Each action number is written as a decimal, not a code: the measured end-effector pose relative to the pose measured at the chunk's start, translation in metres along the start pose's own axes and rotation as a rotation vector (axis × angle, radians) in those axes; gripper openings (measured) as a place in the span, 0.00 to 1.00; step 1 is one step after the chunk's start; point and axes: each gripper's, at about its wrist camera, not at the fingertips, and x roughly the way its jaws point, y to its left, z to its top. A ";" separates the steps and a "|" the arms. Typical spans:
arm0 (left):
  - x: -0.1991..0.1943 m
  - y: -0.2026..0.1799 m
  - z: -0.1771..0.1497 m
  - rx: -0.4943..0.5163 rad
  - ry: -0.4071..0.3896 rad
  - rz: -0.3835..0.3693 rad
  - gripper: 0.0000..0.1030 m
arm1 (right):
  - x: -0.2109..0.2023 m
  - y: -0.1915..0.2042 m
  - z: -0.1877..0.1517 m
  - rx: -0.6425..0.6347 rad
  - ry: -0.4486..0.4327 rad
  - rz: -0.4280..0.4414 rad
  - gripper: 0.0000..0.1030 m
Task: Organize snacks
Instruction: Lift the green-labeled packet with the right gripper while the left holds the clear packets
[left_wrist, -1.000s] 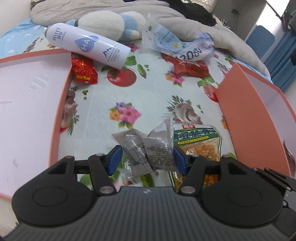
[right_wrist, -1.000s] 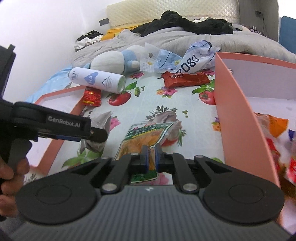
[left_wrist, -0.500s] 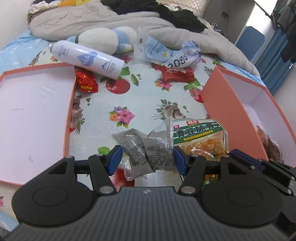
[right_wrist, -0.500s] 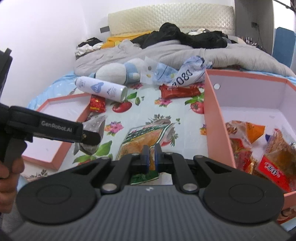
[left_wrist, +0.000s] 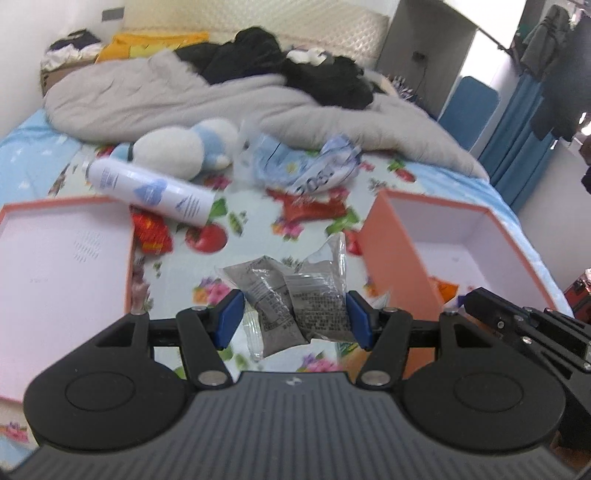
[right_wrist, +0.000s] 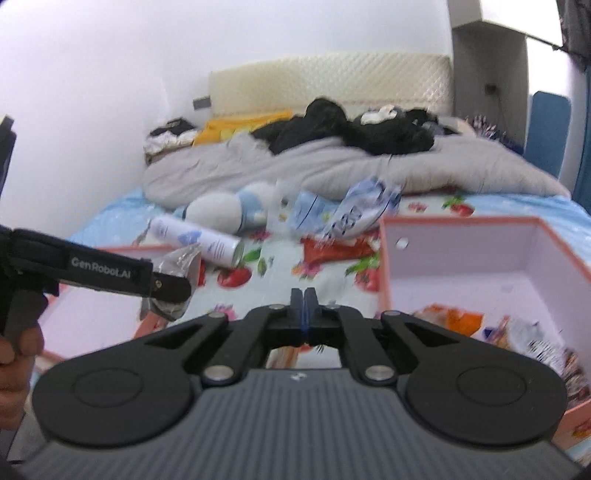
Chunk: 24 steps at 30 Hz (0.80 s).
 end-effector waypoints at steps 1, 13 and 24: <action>-0.002 -0.004 0.004 0.003 -0.008 -0.006 0.64 | -0.002 -0.003 0.003 -0.001 -0.008 -0.005 0.03; 0.009 -0.017 -0.008 0.010 0.004 -0.025 0.64 | 0.002 -0.014 -0.034 0.031 0.040 -0.011 0.05; 0.031 0.027 -0.056 -0.041 0.105 0.039 0.64 | 0.048 0.026 -0.081 -0.006 0.154 -0.031 0.55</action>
